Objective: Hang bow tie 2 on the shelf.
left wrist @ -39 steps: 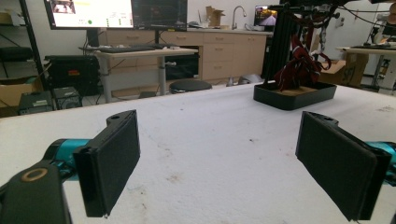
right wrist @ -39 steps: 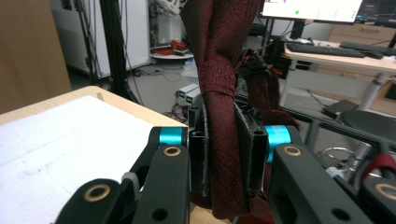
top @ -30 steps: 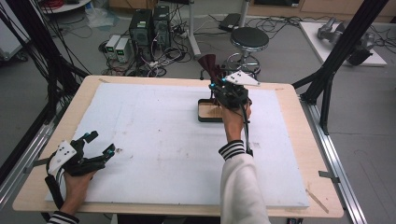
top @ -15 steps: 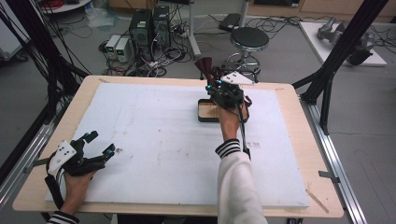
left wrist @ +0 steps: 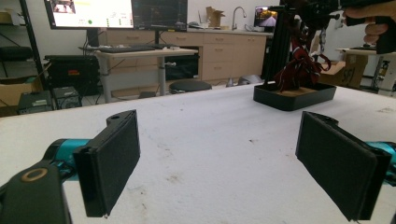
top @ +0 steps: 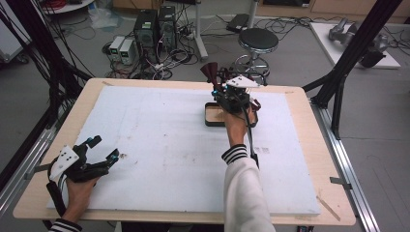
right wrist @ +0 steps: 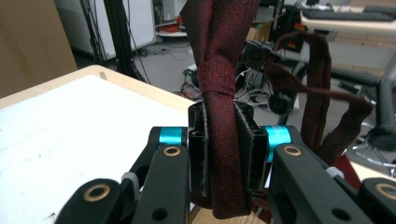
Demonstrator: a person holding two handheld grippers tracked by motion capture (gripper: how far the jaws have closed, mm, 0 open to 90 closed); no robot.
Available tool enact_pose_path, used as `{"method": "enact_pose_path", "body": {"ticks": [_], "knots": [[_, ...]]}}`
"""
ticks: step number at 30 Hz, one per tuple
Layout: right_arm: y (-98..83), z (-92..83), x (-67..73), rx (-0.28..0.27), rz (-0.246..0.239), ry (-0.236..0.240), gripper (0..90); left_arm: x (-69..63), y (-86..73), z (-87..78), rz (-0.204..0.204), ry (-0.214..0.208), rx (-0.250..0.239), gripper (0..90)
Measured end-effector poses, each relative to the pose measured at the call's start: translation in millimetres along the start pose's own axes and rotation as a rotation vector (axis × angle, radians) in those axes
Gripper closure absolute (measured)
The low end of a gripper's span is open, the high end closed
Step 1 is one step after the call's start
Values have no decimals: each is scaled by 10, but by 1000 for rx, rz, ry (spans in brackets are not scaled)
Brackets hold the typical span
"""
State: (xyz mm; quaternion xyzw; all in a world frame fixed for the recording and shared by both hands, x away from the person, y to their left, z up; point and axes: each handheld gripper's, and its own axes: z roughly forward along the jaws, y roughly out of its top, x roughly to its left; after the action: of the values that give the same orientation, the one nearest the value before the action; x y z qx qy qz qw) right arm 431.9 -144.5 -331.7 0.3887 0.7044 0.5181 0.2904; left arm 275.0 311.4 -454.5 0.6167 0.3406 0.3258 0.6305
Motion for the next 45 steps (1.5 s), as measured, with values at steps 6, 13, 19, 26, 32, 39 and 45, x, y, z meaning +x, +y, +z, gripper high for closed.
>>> {"method": "enact_pose_path", "body": {"ticks": [6, 13, 19, 26, 32, 39, 45], "knots": [[-4, -3, -14, 19, -21, -13, 767, -2, -1, -1, 2, 0, -2, 142], [-43, 52, -38, 40, -3, -27, 766, 0, -1, -1, 0, 0, -2, 142], [-62, 63, -66, 61, 20, -42, 766, 0, 0, -2, 0, 0, -1, 142], [-89, 73, -99, 94, 43, -40, 759, -1, -1, -1, 0, 0, -2, 142], [-102, 88, -109, 107, 40, -40, 757, -2, -1, -2, 1, 1, -3, 142], [-120, 108, -133, 116, 34, -41, 753, -7, -2, -4, 5, 3, -5, 142], [-143, 134, -153, 125, 38, -31, 734, -10, -2, -4, 11, 3, -4, 141]]}}
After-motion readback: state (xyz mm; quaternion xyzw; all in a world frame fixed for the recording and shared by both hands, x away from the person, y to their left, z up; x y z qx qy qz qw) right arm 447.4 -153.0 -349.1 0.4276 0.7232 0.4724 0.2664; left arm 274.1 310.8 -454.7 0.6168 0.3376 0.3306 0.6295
